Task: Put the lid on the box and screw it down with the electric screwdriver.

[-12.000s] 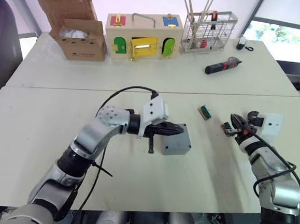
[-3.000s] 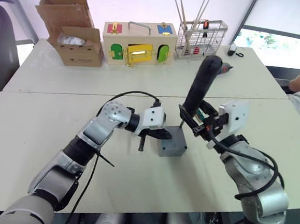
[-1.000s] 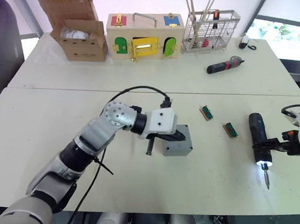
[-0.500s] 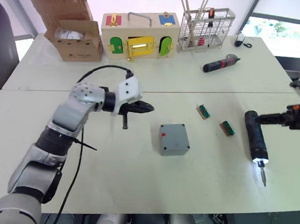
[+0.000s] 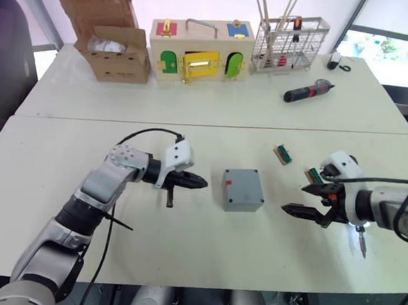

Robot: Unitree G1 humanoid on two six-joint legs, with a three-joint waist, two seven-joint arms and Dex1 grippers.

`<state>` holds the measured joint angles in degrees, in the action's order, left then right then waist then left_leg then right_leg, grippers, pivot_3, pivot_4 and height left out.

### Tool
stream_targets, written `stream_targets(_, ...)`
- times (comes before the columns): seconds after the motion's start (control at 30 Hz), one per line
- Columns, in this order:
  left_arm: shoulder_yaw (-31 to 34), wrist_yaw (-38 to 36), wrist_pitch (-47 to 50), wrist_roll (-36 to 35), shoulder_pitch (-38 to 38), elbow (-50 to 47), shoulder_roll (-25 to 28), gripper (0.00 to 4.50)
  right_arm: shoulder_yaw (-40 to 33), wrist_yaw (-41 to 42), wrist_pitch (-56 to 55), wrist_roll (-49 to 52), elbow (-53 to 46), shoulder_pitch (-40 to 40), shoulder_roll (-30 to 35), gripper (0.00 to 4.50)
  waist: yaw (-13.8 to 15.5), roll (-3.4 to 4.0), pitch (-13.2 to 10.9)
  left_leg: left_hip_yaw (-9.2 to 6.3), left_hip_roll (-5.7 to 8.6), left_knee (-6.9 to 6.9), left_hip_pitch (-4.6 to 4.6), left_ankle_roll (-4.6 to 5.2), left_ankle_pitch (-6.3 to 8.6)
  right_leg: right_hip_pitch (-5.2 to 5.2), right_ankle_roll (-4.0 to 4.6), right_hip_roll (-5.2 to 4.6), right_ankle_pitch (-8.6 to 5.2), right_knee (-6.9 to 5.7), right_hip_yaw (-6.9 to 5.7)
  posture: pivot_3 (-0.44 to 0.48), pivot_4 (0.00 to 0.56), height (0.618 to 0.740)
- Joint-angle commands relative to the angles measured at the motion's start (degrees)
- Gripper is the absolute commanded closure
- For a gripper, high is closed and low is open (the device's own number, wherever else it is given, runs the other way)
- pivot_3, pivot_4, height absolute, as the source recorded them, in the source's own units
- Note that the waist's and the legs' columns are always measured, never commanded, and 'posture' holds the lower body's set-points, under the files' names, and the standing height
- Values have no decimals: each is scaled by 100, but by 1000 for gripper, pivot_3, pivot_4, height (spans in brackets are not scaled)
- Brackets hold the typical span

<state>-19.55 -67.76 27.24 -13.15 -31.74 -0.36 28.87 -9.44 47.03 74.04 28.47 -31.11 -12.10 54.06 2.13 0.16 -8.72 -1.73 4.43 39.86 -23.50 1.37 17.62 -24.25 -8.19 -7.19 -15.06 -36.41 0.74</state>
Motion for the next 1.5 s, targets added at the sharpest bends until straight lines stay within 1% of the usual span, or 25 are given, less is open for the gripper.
stream_targets(0.03, -157, -103, -168, 102, -178, -31, -38, 4500, -12, -271, -95, 221, -519, 82, -354, 13, -2, 0, 0, 0, 0, 0, 0, 0, 0, -2, 0, 0, 0, -1, 1, 0, 150, 737)
stream_targets(0.13, -162, 72, -328, 136, -238, 283, -300, 4500, 125, -451, -59, 390, -739, 129, -669, 13, 5, 0, 0, 0, 0, -1, 0, 0, 0, -3, 0, 0, 0, -2, 0, 0, 150, 737)
stream_targets(0.23, -200, 82, -474, 207, -265, 493, -434, 4500, 291, -630, -28, 454, -800, 102, -845, 13, -3, 0, 0, -1, 1, 2, 0, 1, 1, -1, 0, 0, 0, -2, 0, 0, 150, 737)
stream_targets(0.37, -235, 343, -1174, 475, -552, 1204, -870, 4500, 618, -767, 88, 750, -1020, 52, -1177, 13, 10, -1, 0, -2, 0, 2, 0, 1, 1, -1, 0, 2, 0, -2, -1, 0, 150, 737)
stream_targets(0.47, -302, 264, -1599, 609, -704, 1591, -1085, 4500, 712, -807, 287, 1016, -1261, 118, -1282, 13, -4, -1, 0, -1, 1, 3, 0, 2, 1, 0, 0, 2, 0, -2, -1, 0, 150, 737)
stream_targets(0.6, -296, 404, -2037, 843, -966, 2169, -1331, 4500, 727, -976, 417, 1108, -1416, 250, -1327, 13, 8, -2, 0, -1, 1, 2, 0, 4, 2, -1, 0, 2, 0, -1, -2, 0, 150, 737)
stream_targets(0.73, -120, 412, -2188, 945, -1103, 2484, -1268, 4500, 332, -997, 400, 1128, -1509, 429, -925, 13, -1, -4, 0, -1, 4, 8, -1, 7, 4, 3, 0, 2, 0, -1, -2, 0, 150, 737)
stream_targets(0.8, -42, 311, -2174, 971, -1088, 2442, -1024, 4500, 262, -755, -95, 846, -1602, 707, -271, 13, -4, -3, -1, 0, 4, 7, -1, 10, 6, 2, 0, 2, 0, -1, -1, 0, 150, 737)
stream_targets(0.87, -16, 90, -2005, 908, -991, 2165, -743, 4500, 306, -699, -674, 486, -1420, 849, 131, 13, -20, -7, -1, 2, 3, 3, -3, 10, 6, -5, 0, 2, 0, -1, -2, 0, 150, 737)
stream_targets(0.93, -14, -183, -1696, 700, -851, 1755, -535, 4500, 368, -662, -1123, 344, -1103, 767, 168, 13, -90, -11, -2, 2, -7, 1, -2, 10, 6, -5, 0, 11, 0, -1, -3, 0, 150, 737)
stream_targets(1.0, -37, -428, -1267, 497, -699, 1307, -364, 4500, 579, -556, -1579, 99, -814, 690, 249, 13, -117, -11, -2, 2, -10, 1, -1, 10, 6, -4, 0, 13, 0, -4, -2, 0, 150, 737)
stream_targets(1.07, -151, -656, -963, 468, -511, 859, -136, 4500, 831, -420, -2034, -164, -487, 573, 301, 13, -147, -11, -2, -1, -8, 5, -1, 10, 6, 2, 0, 13, 0, -3, -1, 0, 150, 737)
stream_targets(1.13, -222, -768, -700, 421, -359, 519, -5, 4500, 939, -246, -2282, -157, -195, 426, 185, 13, -152, -12, -2, 1, -6, 4, -1, 12, 7, 2, 0, 12, 0, -1, 3, 0, 150, 737)
stream_targets(1.2, -250, -740, -527, 387, -258, 302, 5, 4500, 1055, -93, -2486, -167, 84, 270, 77, 13, -145, -11, -2, 1, -6, 4, -1, 12, 7, 1, 0, 12, 0, -1, 3, 0, 150, 737)
stream_targets(1.33, -405, -701, -518, 483, -128, 128, -43, 4500, 1358, 160, -2957, -391, 561, 32, -18, 13, -133, -12, -2, -1, -7, 7, -1, 11, 7, 5, 0, 12, 0, -1, 2, 0, 150, 737)
stream_targets(1.5, -520, -387, -817, 694, -265, 544, -373, 4500, 1621, 455, -3161, -473, 769, -152, -113, 13, -133, -12, -2, -2, -6, 6, -1, 11, 7, 4, 0, 12, 0, 2, 2, 0, 150, 737)
